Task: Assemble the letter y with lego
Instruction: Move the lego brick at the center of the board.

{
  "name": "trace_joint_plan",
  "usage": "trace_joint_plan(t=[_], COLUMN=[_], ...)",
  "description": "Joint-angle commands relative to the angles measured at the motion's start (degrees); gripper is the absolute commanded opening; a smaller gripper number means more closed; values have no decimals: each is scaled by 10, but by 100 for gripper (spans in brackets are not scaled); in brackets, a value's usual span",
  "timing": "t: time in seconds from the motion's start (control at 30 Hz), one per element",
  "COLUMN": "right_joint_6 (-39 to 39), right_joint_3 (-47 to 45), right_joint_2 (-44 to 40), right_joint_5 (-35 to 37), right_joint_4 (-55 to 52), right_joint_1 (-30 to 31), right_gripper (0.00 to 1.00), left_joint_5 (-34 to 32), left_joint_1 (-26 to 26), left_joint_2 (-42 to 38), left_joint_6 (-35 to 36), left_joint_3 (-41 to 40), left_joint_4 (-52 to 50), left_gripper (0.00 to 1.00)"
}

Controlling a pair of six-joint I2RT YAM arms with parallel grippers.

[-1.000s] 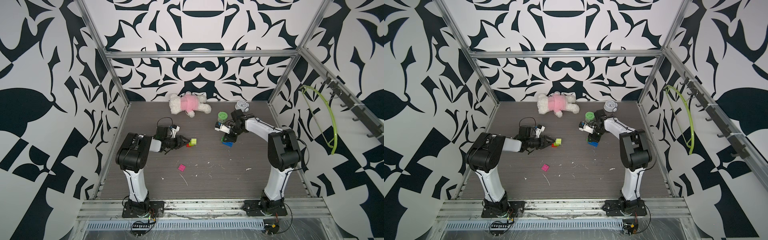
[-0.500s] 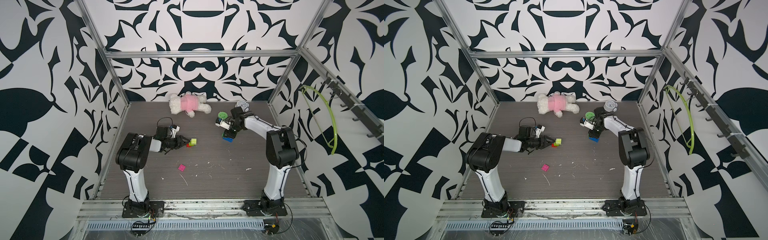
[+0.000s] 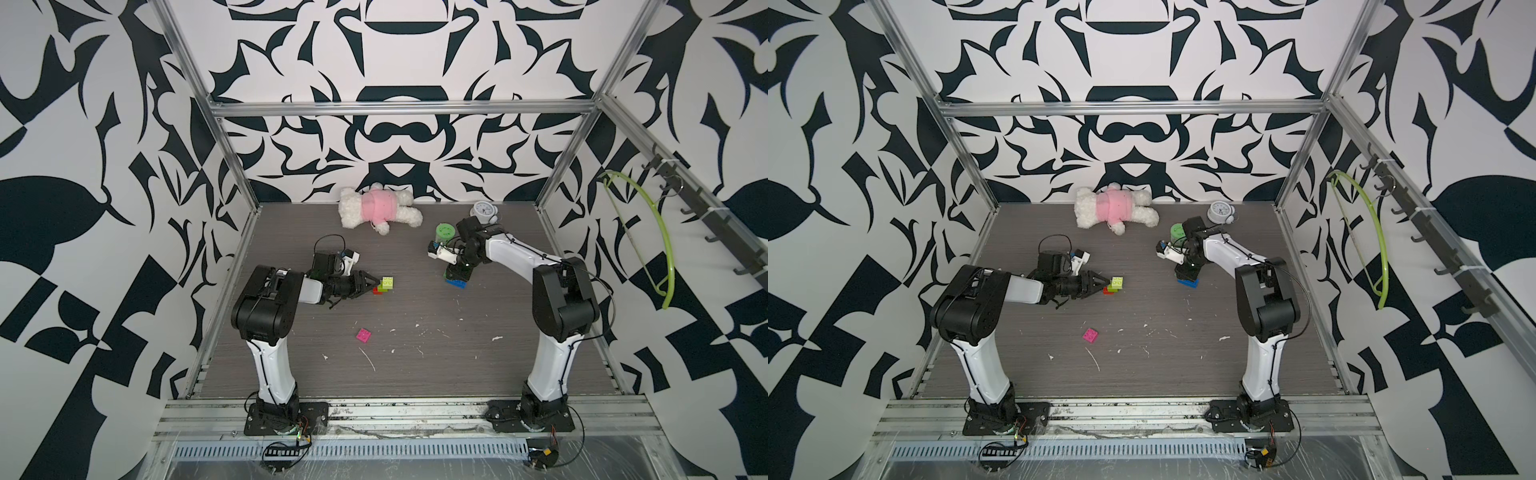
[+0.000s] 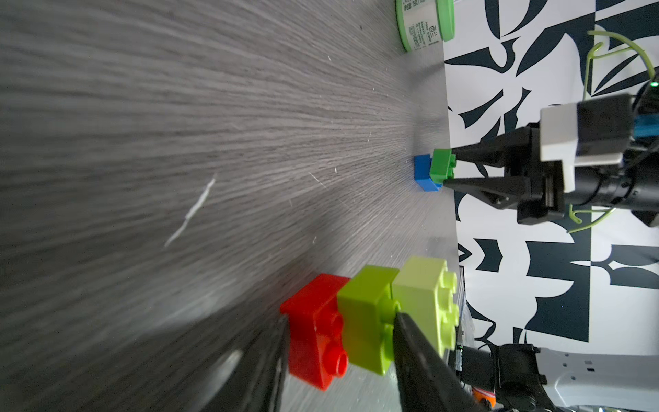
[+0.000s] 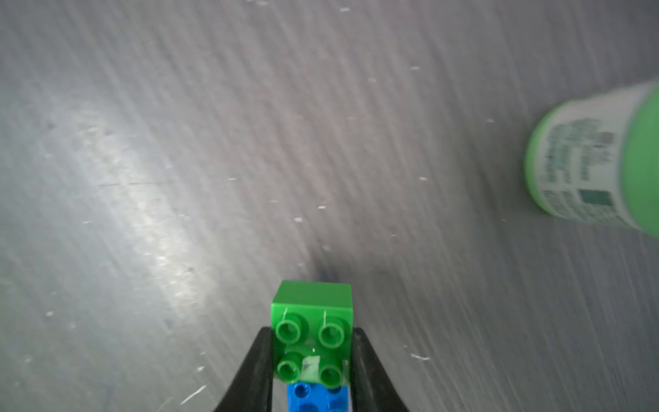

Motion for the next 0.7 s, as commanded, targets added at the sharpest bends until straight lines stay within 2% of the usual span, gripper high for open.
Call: trace_joint_plan(t=[0.0,0.17,0.43,0.67], right_joint_6=[-23,-42,-44,-28], right_joint_3=[-65,-105,-106,-111], right_joint_2=[30,16,-18,-3], right_joint_5=[24,9,-4,-6], right_joint_4=[-127,-110,-87,-60], right_joint_1=[52,96,95,66], right_gripper=[0,0,0,0], left_joint_5=[-94,-94,-95,-95], left_joint_1=[0,0,0,0], left_joint_2=[49,49,49,49], left_joint_6=[17,17,17,17], left_joint_3=[-28,-28,-28,-29], left_joint_4=[-130,-130,-129,-130], left_gripper=[51,51,51,51])
